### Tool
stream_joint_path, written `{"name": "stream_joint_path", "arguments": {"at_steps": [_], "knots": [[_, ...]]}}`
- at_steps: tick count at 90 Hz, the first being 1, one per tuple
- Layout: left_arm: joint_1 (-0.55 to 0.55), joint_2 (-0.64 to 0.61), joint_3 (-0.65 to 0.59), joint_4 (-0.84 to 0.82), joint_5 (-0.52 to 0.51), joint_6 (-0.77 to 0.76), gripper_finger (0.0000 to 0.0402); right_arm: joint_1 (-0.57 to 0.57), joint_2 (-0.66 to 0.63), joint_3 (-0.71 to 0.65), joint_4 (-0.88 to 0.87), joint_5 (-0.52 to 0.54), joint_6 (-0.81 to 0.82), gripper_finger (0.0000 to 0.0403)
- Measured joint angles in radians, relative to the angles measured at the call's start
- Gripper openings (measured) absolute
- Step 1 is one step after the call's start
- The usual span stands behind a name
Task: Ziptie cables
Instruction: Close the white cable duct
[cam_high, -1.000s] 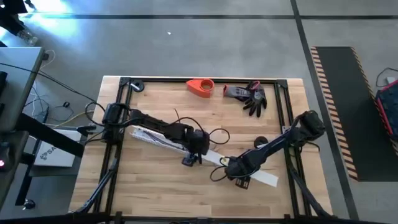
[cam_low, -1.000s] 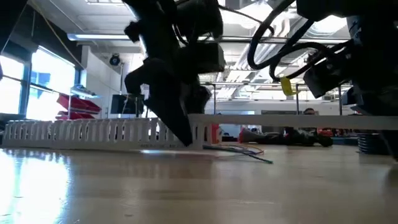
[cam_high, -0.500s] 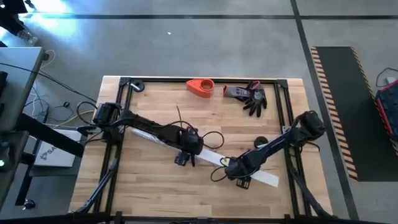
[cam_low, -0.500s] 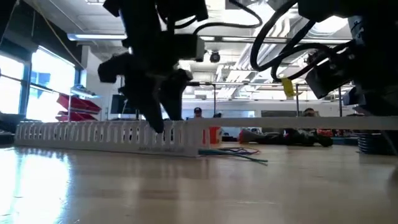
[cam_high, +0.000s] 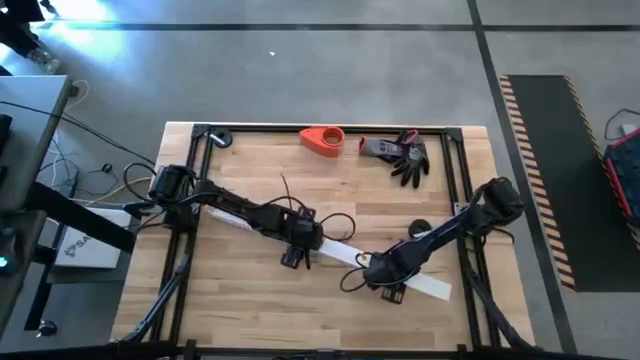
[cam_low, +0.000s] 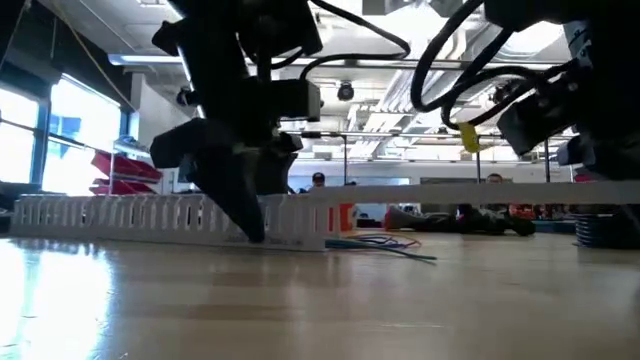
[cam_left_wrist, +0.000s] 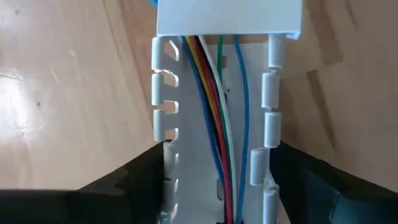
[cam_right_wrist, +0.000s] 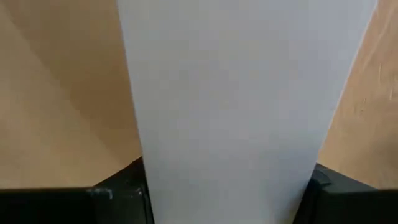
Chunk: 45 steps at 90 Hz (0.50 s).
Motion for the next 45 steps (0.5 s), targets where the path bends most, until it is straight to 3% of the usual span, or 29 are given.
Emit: {"name": "stream_joint_path", "arguments": {"at_steps": [45], "knots": [[-0.010, 0.002, -0.002, 0.049, 0.020, -0.009, 0.0215, 0.014, -0.003, 0.000, -0.031, 0.004, 0.005, 0.0195]]}}
